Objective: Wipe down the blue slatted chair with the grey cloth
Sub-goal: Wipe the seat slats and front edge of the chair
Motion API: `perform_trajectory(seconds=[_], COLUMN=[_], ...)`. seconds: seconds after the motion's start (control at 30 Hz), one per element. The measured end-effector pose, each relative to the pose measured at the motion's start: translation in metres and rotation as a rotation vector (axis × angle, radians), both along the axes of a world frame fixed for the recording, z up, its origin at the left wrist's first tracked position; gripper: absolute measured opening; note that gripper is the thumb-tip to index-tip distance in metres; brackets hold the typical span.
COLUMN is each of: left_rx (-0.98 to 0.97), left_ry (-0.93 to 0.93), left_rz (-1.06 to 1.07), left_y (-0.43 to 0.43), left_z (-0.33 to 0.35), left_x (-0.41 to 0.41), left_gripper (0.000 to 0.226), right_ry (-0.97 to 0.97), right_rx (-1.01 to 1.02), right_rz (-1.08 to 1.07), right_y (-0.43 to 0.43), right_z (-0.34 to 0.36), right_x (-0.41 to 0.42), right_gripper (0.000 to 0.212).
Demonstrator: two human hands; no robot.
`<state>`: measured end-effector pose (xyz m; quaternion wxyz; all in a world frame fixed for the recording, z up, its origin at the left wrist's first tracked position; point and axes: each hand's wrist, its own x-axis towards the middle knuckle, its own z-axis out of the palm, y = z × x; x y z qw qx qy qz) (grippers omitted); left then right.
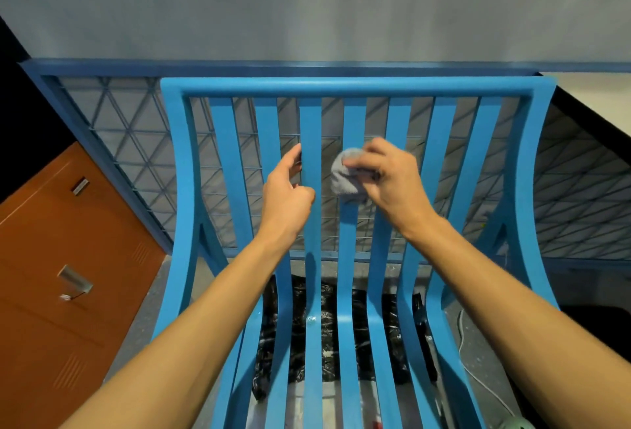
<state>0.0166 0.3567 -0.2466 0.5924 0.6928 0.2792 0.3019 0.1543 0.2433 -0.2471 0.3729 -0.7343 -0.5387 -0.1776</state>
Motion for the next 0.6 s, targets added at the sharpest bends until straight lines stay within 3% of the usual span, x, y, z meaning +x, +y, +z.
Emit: perform_trajectory(seconds=[0.2, 0.43, 0.6], left_rx=[-0.008, -0.053, -0.057], left_ry=[0.007, -0.021, -0.047], left_rz=[0.003, -0.023, -0.036], left_y=[-0.001, 0.001, -0.001], left_z=[0.002, 0.007, 0.007], left_x=[-0.002, -0.001, -0.001], left_gripper=[0.079, 0.077, 0.075], right_ry=[0.181, 0.059, 0.070], right_rx=[-0.298, 0.001, -0.060], right_rz=[-0.014, -0.093, -0.100], right_y=[-0.031, 0.000, -0.008], right_z=[-0.095, -0.004, -0.047], right_x=[-0.030, -0.004, -0.008], right_gripper=[0.018, 0.012, 0.009])
